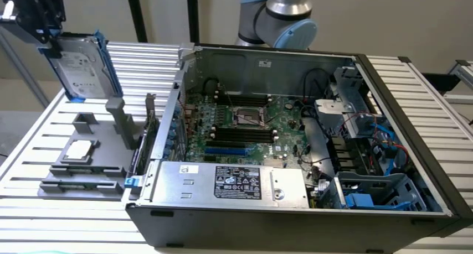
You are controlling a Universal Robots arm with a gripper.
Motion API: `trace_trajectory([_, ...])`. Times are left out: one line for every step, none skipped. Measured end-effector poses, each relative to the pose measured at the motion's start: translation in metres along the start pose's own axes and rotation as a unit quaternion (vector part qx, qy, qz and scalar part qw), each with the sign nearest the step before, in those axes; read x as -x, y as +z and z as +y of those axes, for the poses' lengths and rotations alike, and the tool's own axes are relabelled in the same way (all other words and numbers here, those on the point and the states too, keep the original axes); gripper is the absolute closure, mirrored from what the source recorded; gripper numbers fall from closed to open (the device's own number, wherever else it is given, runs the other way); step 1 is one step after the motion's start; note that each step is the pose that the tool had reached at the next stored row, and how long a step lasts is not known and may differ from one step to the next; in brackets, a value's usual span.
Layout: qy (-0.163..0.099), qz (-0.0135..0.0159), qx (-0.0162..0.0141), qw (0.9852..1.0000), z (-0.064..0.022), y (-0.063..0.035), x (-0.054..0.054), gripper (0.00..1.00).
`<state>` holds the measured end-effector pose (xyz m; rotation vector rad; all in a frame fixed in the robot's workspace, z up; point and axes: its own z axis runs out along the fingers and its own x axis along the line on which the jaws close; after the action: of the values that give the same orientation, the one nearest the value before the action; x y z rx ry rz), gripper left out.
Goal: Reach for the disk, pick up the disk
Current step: 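Pick up the disk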
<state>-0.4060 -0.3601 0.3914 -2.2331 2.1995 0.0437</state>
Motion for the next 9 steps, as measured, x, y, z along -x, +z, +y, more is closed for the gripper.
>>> trace_trajectory([0.000, 0.0000, 0.0002, 1.0000, -0.0025, -0.0045, 0.000, 0.67])
trace_trajectory([0.000, 0.0000, 0.0005, 1.0000, -0.0061, -0.0093, -0.001, 0.67])
trace_trajectory([0.000, 0.0000, 0.0007, 1.0000, -0.0100, -0.0139, -0.002, 0.67])
trace_trajectory([0.000, 0.0001, 0.0011, 1.0000, -0.0141, -0.0185, -0.003, 0.67])
trace_trajectory([0.000, 0.0000, 0.0014, 1.0000, -0.0183, -0.0231, -0.004, 0.67])
trace_trajectory([0.000, 0.0000, 0.0018, 1.0000, -0.0225, -0.0278, -0.005, 0.67])
trace_trajectory([0.000, 0.0000, 0.0022, 1.0000, -0.0268, -0.0323, -0.006, 0.67])
trace_trajectory([0.000, 0.0000, 0.0026, 1.0000, -0.0311, -0.0369, -0.007, 0.67])
trace_trajectory([0.000, -0.0001, 0.0031, 1.0000, -0.0358, -0.0418, -0.008, 0.67])
